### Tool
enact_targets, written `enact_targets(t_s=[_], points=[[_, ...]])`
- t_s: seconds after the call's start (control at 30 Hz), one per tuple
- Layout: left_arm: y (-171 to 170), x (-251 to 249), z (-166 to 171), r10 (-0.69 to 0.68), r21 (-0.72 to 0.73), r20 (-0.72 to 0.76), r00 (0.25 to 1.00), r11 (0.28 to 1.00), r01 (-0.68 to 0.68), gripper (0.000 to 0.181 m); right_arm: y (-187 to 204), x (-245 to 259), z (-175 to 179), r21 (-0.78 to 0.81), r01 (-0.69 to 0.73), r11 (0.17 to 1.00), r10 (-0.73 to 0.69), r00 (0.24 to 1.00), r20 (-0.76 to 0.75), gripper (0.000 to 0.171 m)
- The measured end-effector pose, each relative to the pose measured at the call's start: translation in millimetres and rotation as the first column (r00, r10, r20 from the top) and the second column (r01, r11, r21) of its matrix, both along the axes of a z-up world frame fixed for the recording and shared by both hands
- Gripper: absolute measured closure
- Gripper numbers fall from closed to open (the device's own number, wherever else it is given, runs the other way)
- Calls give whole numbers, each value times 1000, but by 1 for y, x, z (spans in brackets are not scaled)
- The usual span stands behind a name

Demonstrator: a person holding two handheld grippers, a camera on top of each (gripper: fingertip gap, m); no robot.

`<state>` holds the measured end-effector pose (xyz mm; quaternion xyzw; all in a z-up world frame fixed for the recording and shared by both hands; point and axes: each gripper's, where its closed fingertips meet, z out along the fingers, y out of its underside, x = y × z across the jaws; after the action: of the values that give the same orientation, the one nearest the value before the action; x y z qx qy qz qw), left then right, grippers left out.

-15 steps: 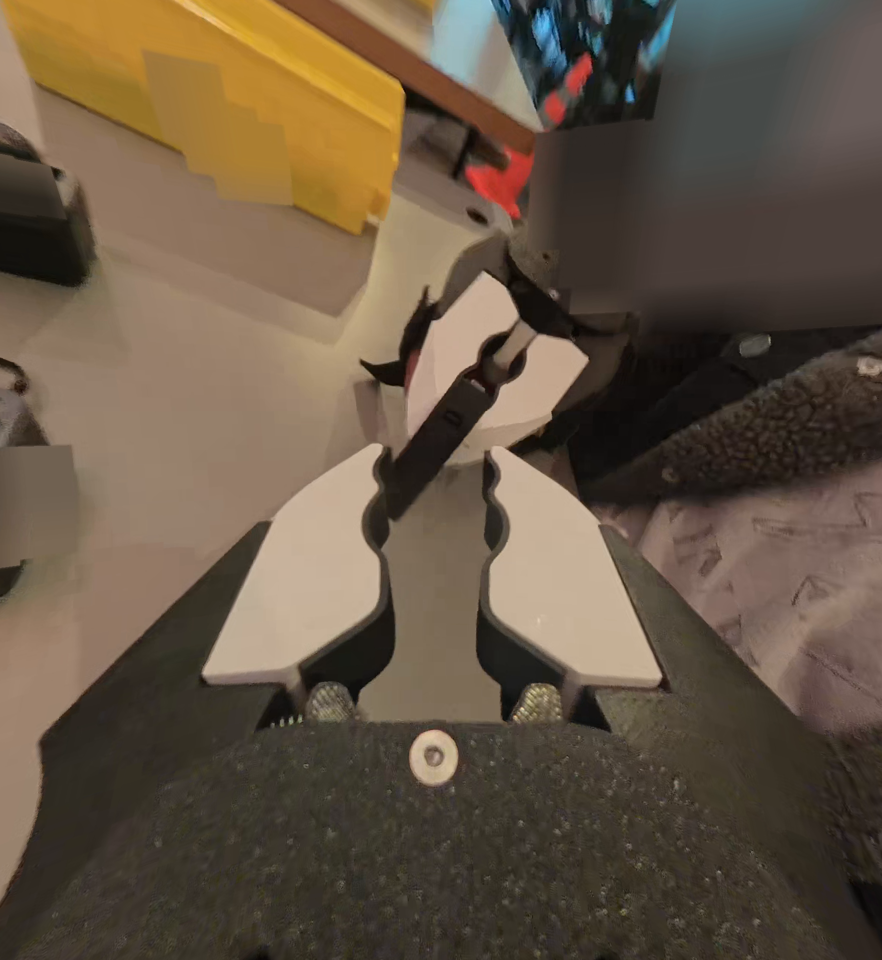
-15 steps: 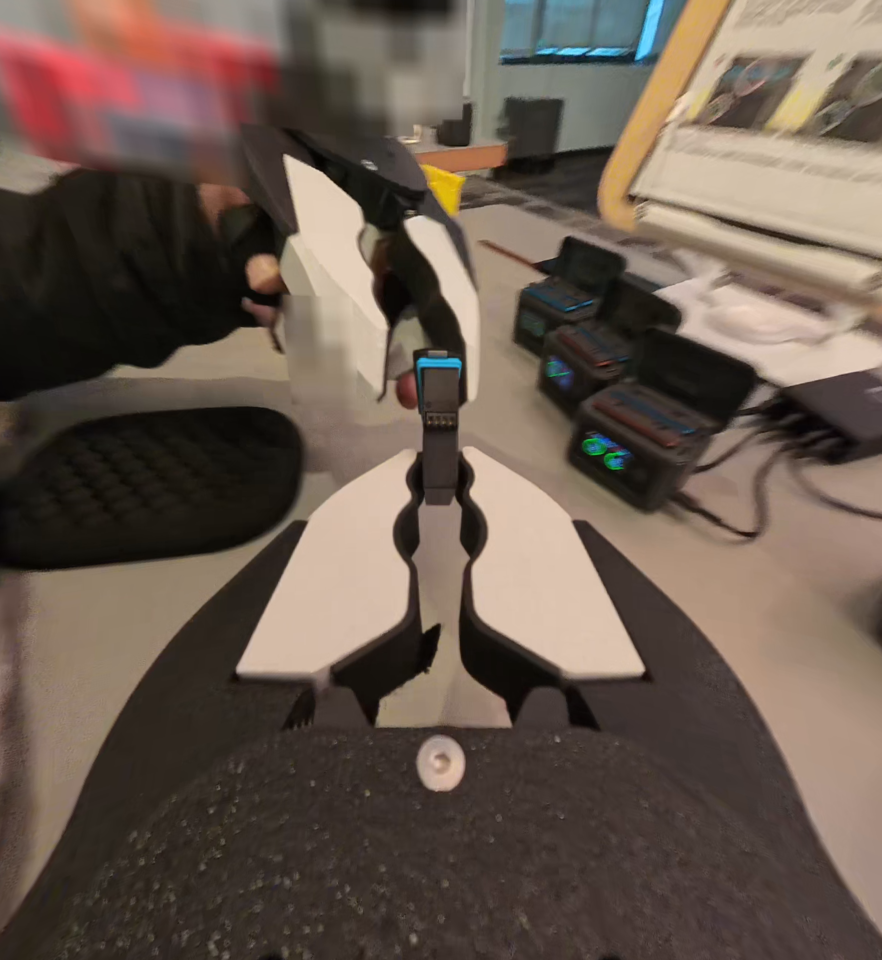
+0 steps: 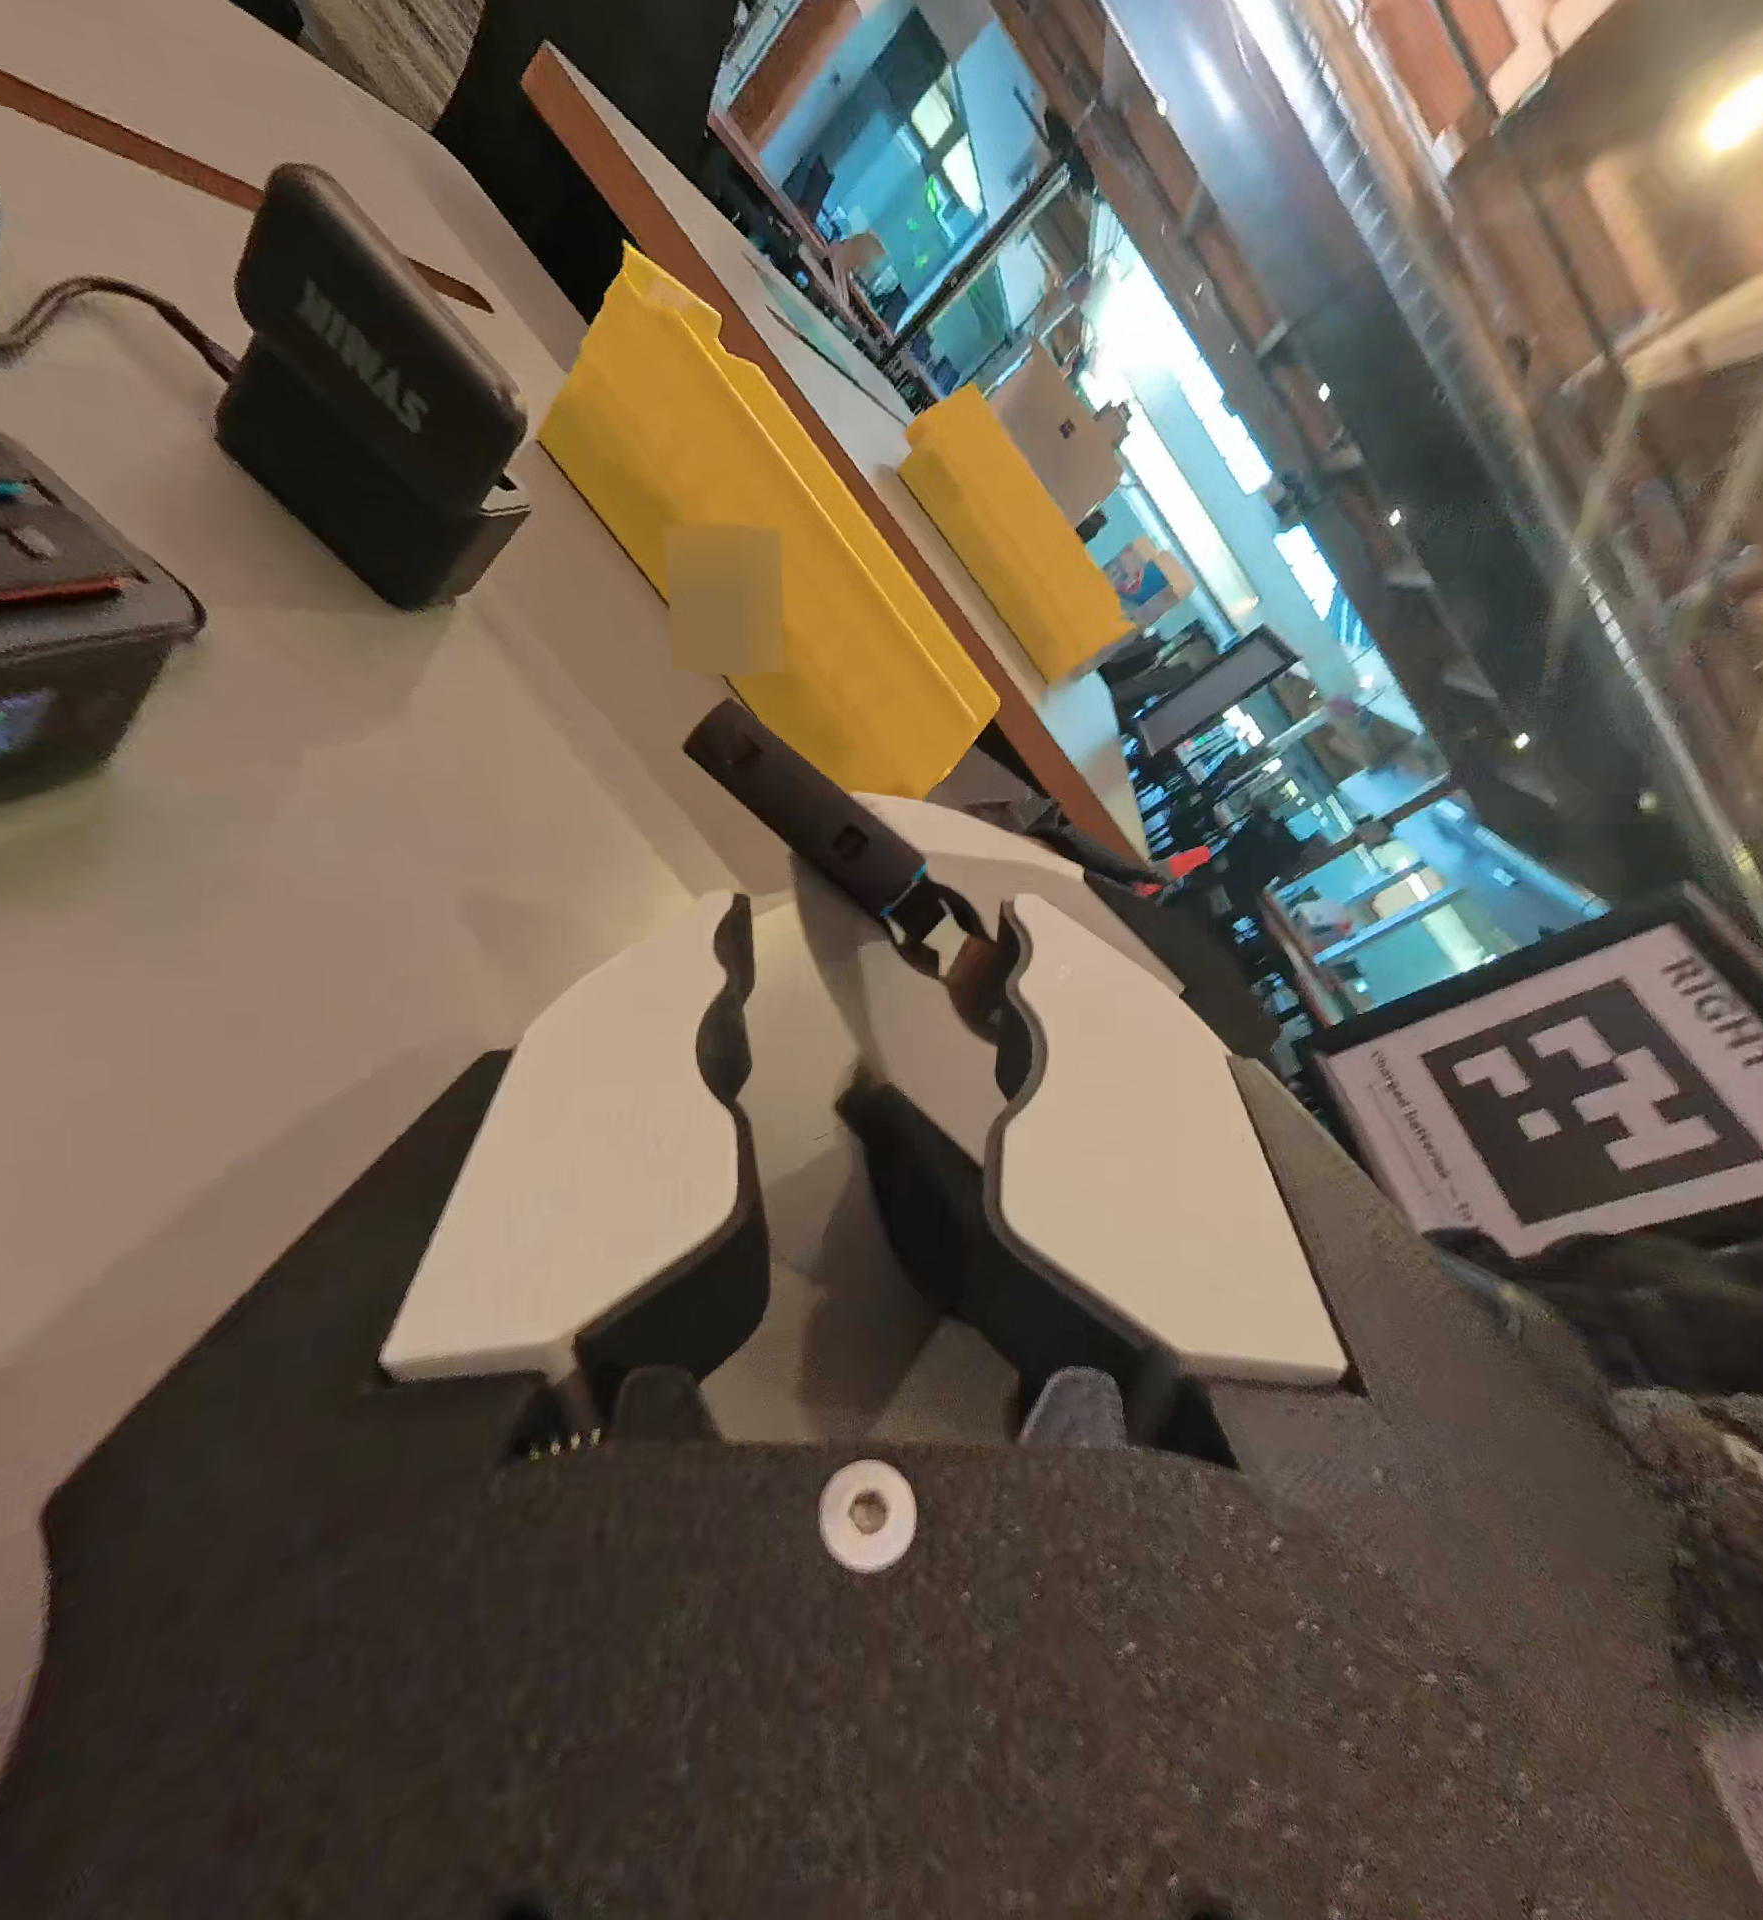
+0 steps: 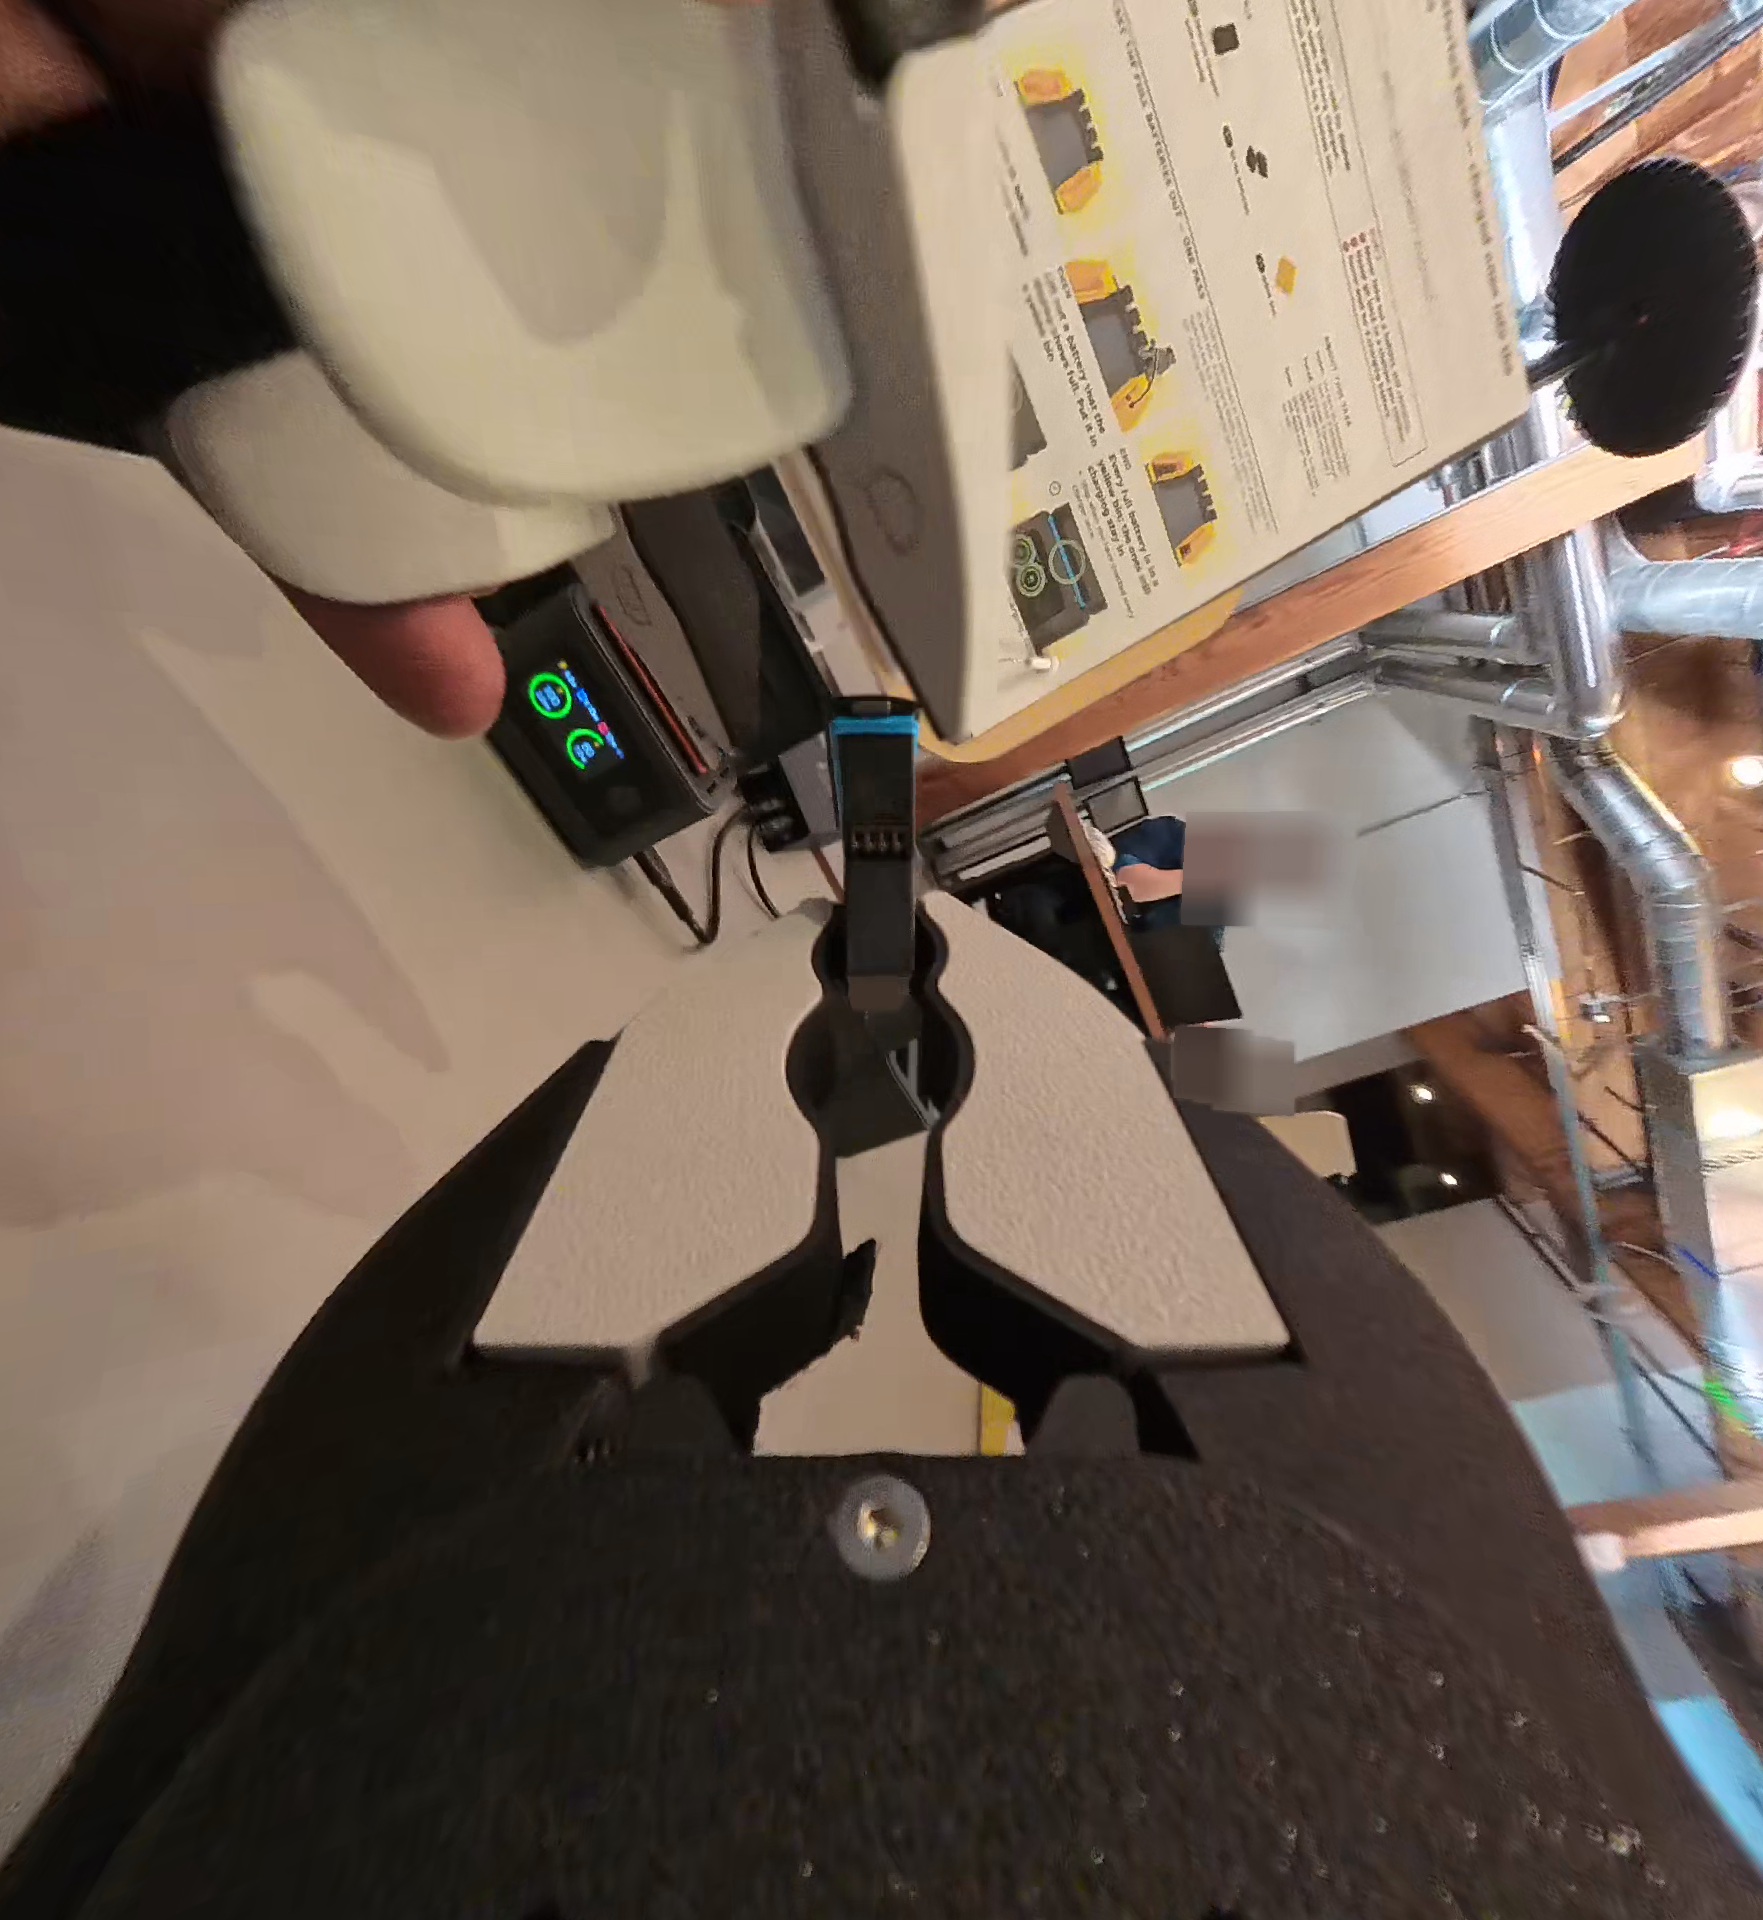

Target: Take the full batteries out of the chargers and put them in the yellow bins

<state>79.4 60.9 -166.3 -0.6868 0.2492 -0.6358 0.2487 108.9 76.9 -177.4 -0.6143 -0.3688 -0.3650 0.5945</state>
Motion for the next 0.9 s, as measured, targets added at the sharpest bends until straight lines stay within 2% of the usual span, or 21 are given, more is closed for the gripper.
enact_targets(t_s=[0.1,0.2,0.4,0.5,0.63,0.73,0.83,0.9], points=[[1,7,-6,43,-47,3,999,998,-43,134,2,0,-3,10,21,1000,-22,999,38,161],[10,8,-11,113,-100,14,993,989,-111,144,2,-4,-6,10,26,1000,-26,998,66,161],[5,14,-20,102,-117,3,995,988,-101,158,5,-6,-16,-19,42,999,-40,995,86,161],[4,13,-19,72,-92,5,997,993,-71,162,5,-8,-17,-38,34,999,-33,999,42,156],[10,7,-21,43,38,-39,998,998,-42,170,1,-15,-26,-156,-40,987,25,995,-97,137],[15,-4,-16,5,184,-67,998,983,8,171,-7,-26,-21,-241,-200,950,130,952,-278,133],[14,-12,-10,-16,379,-110,994,924,57,171,-16,-26,-17,-351,-337,874,193,902,-385,131],[7,-14,-10,-28,516,-151,988,851,103,171,-22,-22,-16,-435,-413,800,222,878,-424,130]])
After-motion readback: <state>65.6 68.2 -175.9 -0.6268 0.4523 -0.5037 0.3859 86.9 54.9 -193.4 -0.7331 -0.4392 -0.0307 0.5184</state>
